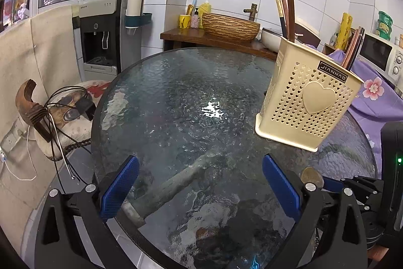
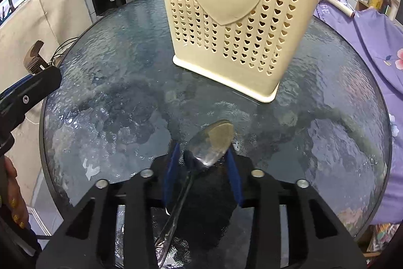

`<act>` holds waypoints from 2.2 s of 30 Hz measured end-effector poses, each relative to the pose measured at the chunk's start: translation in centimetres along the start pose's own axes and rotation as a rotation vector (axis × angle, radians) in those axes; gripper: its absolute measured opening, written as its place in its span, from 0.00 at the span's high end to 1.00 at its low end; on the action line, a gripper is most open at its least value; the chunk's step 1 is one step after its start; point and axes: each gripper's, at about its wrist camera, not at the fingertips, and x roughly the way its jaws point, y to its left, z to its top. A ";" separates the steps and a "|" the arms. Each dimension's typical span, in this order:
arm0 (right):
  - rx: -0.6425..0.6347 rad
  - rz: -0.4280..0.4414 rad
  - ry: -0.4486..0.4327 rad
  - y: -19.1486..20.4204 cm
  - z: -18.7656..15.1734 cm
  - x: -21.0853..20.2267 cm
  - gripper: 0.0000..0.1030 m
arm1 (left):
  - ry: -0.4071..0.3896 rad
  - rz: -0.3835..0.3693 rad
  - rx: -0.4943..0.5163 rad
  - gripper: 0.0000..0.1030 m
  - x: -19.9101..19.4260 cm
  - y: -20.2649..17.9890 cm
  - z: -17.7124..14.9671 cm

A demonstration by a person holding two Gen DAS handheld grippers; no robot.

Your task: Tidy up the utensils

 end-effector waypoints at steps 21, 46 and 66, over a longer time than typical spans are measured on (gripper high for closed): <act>-0.014 -0.012 -0.019 -1.7 -0.7 -0.2 0.40 | -0.003 -0.018 0.011 0.07 -0.5 -0.7 0.2; -0.043 -0.013 -0.005 -1.5 0.8 -0.2 0.61 | 0.007 -0.024 0.010 0.07 -0.2 -0.8 0.1; -0.038 0.076 -0.293 -3.1 1.2 -9.4 0.88 | -0.005 -0.056 0.040 0.07 -0.8 -2.6 0.2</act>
